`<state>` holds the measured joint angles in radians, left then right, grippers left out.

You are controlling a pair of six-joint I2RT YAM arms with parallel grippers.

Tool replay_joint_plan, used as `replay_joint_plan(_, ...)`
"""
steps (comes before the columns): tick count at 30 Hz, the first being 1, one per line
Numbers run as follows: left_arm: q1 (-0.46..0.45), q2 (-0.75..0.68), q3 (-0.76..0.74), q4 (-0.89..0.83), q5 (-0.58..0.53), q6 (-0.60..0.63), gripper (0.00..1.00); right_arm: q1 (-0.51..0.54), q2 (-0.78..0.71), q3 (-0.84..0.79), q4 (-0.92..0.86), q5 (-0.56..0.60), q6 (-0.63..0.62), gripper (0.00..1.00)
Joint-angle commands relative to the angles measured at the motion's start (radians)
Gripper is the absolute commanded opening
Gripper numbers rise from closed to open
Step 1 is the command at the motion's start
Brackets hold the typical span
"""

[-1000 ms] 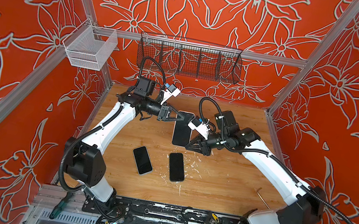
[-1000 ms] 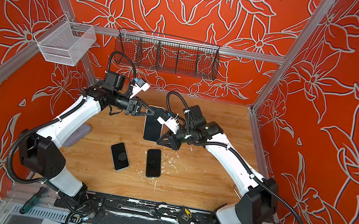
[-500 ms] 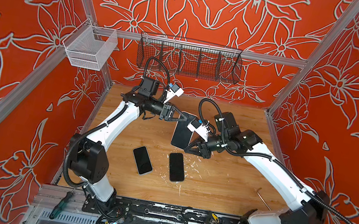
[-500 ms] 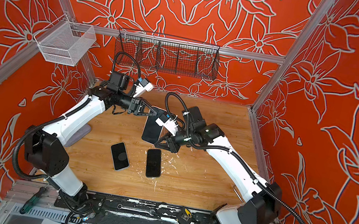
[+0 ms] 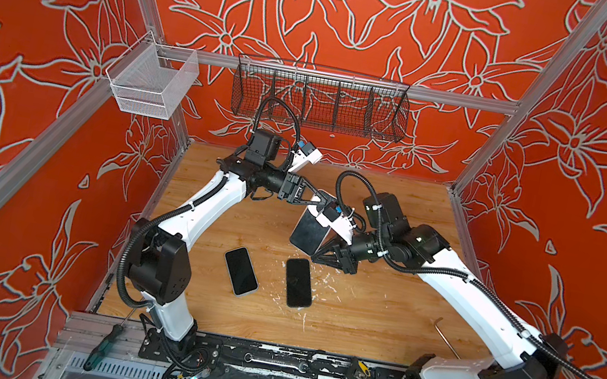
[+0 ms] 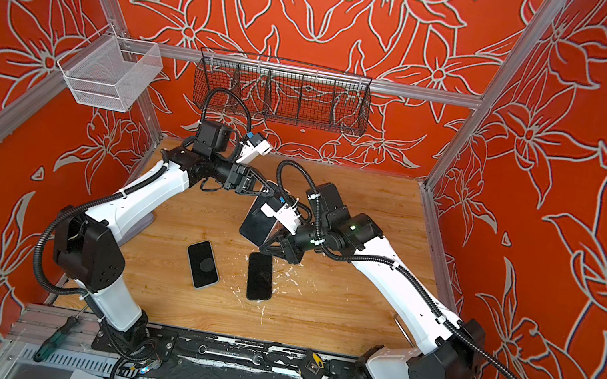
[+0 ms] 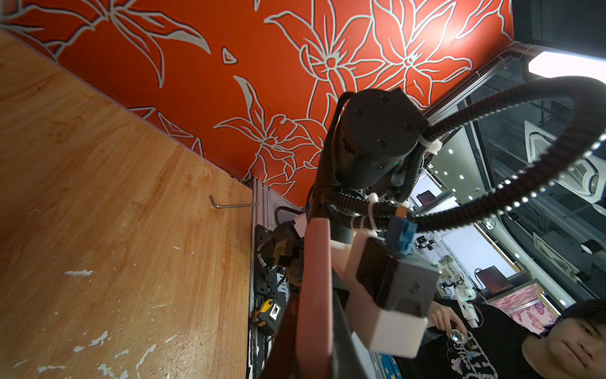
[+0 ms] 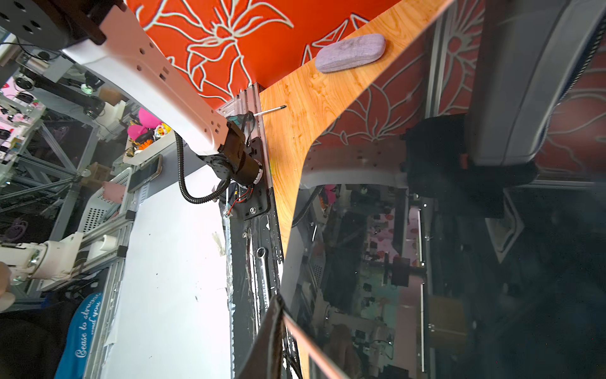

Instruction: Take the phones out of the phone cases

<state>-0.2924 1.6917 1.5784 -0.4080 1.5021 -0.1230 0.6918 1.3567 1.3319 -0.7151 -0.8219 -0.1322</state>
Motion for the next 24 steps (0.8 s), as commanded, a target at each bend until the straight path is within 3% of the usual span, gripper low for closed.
replay_joint_plan(1, -0.020, 0.021, -0.011, 0.076, -0.131, -0.031, 0.00, 0.044, -0.050, 0.003, 0.152, -0.035, -0.081, 0.10)
replay_joint_plan(4, -0.026, 0.011, -0.020, 0.113, -0.134, -0.075, 0.00, 0.044, -0.060, -0.007, 0.169, -0.013, -0.080, 0.09)
replay_joint_plan(7, -0.031, -0.010, -0.063, 0.258, -0.130, -0.195, 0.00, 0.044, -0.065, -0.010, 0.172, 0.013, -0.088, 0.08)
replay_joint_plan(13, -0.030, -0.043, -0.251, 0.966, -0.103, -0.742, 0.00, 0.045, -0.073, -0.021, 0.194, 0.049, -0.086, 0.08)
replay_joint_plan(20, -0.029, -0.051, -0.244, 0.951, -0.112, -0.768, 0.00, 0.044, -0.096, -0.084, 0.276, 0.150, -0.057, 0.07)
replay_joint_plan(24, -0.030, -0.075, -0.235, 0.856, -0.126, -0.712, 0.00, 0.042, -0.118, -0.123, 0.319, 0.219, -0.040, 0.07)
